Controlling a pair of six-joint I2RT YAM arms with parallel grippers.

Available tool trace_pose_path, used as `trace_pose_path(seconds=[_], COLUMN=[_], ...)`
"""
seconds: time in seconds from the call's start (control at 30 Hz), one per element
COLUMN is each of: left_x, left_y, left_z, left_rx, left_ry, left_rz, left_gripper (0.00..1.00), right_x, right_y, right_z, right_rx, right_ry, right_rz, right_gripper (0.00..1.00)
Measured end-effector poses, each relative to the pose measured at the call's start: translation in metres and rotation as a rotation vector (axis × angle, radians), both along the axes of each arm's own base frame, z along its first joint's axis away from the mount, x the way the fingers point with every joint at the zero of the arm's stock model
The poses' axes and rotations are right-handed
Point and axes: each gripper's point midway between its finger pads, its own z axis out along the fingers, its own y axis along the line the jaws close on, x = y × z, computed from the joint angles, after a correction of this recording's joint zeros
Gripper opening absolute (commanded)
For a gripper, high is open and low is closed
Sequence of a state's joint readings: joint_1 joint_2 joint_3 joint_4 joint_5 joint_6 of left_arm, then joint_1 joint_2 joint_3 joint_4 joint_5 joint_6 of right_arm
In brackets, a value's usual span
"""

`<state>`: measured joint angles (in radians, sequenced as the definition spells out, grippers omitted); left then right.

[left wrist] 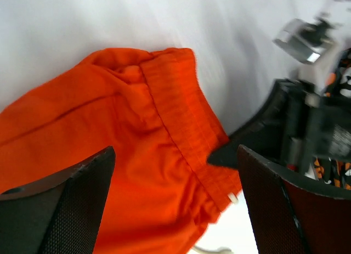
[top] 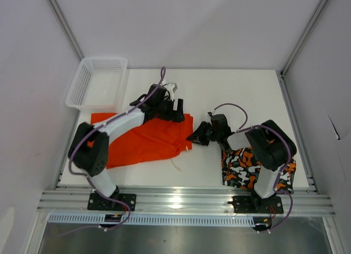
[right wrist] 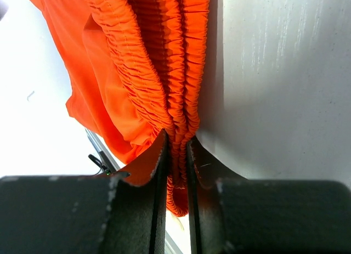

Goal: Fold and stack the shorts
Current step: Fold the shorts

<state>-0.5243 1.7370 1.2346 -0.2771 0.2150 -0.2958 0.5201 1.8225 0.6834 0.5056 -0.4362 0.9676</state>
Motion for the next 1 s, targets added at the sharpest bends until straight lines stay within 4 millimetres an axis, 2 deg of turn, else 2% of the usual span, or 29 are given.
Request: trace_pose_path(seconds=[0.13,0.23,0.37,0.5,0.63,0.83,1.0], left_x=[-0.046,-0.084,-0.125,-0.149,-0.162,-0.149,-0.143], left_y=[0.002,0.002,0.001,0.0,-0.01,-0.023,-0.029], left_z=[0.037,0.045,0.027,0.0,-0.006,-0.013,-0.034], left_rx=[0.007,0.011,0.068,0.173,0.225,0.286,0.375], left_ry=[-0.12,-0.202,-0.275,-0.331,-0.403,-0.497,-0.526], left_rz=[-0.018,-0.057,-0.128,-0.192,-0.243,-0.218,-0.223], left_gripper=[0.93,0.93,0.92,0.92,0.92,0.92,0.92], right_x=[0.0,0.004,0.006,-0.002,-0.008,-0.017,-0.027], right_y=[0.0,0.002,0.001,-0.007,-0.013,-0.015,-0.018], right_z=[0.001,0.004,0.012,0.024,0.039,0.047,0.042], right_rx=[-0.005,-0.042,-0.1,-0.156,-0.202,-0.256,-0.277], right_ry=[0.027,0.064,0.104,0.148,0.184,0.229,0.282], right_rz=[0.01,0.028,0.049,0.047,0.034,0.023,0.022], right_gripper=[0.0,0.0,0.0,0.0,0.0,0.0,0.0])
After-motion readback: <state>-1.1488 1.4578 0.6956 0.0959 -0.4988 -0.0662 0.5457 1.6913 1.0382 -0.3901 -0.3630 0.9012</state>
